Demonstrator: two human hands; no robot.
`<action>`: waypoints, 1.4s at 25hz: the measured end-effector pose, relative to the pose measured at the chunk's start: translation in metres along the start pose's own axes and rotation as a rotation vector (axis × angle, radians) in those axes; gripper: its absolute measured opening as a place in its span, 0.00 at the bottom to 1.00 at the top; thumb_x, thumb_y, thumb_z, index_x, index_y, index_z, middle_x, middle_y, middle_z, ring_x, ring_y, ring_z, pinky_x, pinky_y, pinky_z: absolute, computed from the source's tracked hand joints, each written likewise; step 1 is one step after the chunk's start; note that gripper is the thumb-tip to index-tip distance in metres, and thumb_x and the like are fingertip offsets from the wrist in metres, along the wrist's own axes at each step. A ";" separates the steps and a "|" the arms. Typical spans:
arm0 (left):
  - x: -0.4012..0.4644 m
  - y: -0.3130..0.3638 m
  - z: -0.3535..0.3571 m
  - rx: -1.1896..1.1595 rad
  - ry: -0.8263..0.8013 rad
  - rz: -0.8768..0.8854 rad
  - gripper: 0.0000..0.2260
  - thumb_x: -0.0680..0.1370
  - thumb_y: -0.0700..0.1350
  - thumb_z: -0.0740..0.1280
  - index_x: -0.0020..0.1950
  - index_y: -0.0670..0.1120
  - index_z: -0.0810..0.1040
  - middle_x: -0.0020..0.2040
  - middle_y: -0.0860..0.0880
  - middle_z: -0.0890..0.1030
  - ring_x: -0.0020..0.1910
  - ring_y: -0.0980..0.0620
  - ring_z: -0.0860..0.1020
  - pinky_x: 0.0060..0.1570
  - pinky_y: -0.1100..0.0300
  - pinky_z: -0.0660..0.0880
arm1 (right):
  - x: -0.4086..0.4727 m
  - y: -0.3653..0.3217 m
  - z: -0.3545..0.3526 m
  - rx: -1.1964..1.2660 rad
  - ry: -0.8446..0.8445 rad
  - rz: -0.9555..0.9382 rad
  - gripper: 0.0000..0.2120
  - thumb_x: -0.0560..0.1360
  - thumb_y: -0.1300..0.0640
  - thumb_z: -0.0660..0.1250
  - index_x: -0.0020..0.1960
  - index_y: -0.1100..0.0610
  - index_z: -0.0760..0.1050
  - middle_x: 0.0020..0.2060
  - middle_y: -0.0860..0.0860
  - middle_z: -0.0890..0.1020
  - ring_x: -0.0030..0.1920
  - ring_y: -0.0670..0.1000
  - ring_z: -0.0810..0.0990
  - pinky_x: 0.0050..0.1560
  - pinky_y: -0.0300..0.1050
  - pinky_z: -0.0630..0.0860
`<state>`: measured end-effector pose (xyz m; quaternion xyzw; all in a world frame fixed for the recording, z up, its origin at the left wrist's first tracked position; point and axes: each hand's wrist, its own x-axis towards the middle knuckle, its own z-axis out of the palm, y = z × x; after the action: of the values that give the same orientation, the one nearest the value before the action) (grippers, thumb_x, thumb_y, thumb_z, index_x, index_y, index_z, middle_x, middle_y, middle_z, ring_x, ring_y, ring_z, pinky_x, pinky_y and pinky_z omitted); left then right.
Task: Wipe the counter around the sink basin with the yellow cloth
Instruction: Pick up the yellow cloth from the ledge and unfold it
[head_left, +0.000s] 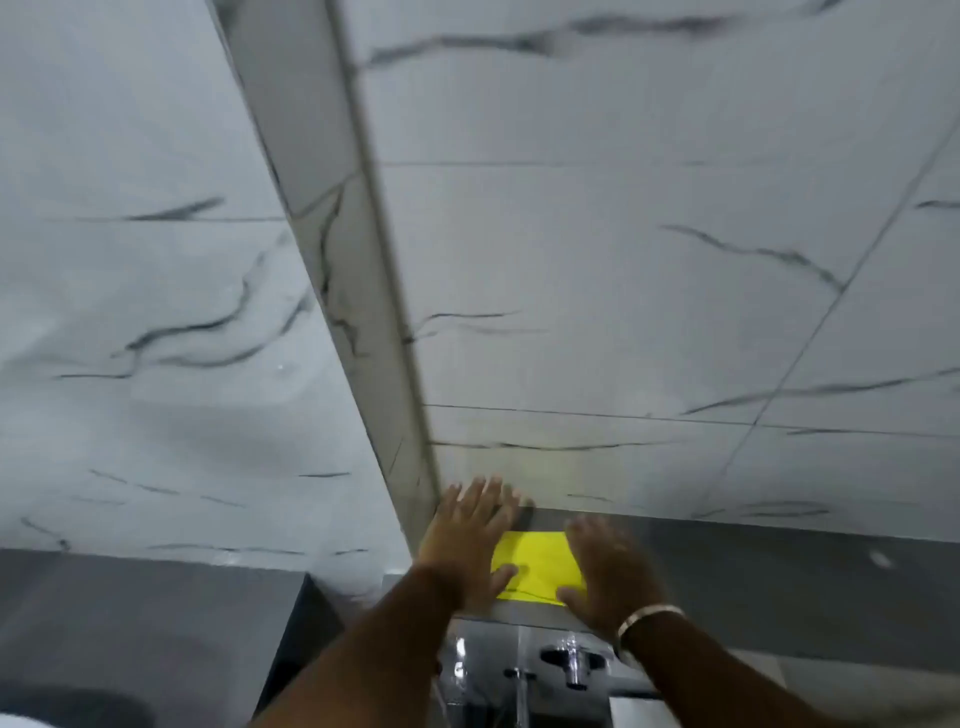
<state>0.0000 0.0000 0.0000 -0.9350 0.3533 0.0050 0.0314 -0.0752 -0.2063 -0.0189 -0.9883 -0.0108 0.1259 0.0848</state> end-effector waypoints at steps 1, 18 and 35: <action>0.001 -0.002 0.021 -0.023 -0.073 -0.033 0.40 0.73 0.66 0.55 0.78 0.48 0.46 0.79 0.42 0.53 0.78 0.40 0.49 0.73 0.41 0.41 | 0.015 0.000 0.017 0.052 -0.068 0.010 0.38 0.59 0.34 0.54 0.61 0.56 0.69 0.57 0.57 0.82 0.52 0.61 0.82 0.45 0.58 0.81; 0.023 -0.039 0.072 -0.261 -0.288 -0.071 0.23 0.74 0.51 0.70 0.67 0.49 0.69 0.64 0.44 0.73 0.61 0.40 0.75 0.58 0.48 0.73 | 0.098 -0.009 0.034 -0.143 -0.230 -0.091 0.19 0.71 0.47 0.67 0.61 0.51 0.73 0.61 0.53 0.77 0.61 0.58 0.74 0.59 0.48 0.71; -0.300 -0.199 -0.020 -0.531 0.023 -0.643 0.17 0.73 0.61 0.65 0.56 0.55 0.81 0.48 0.52 0.84 0.47 0.52 0.80 0.42 0.59 0.74 | 0.090 -0.304 -0.008 0.100 -0.354 -0.774 0.18 0.65 0.46 0.66 0.46 0.58 0.79 0.44 0.59 0.83 0.47 0.59 0.79 0.44 0.49 0.71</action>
<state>-0.0934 0.3456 0.0404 -0.9733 0.0302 0.0756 -0.2147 0.0141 0.0956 0.0184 -0.8692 -0.3893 0.2528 0.1703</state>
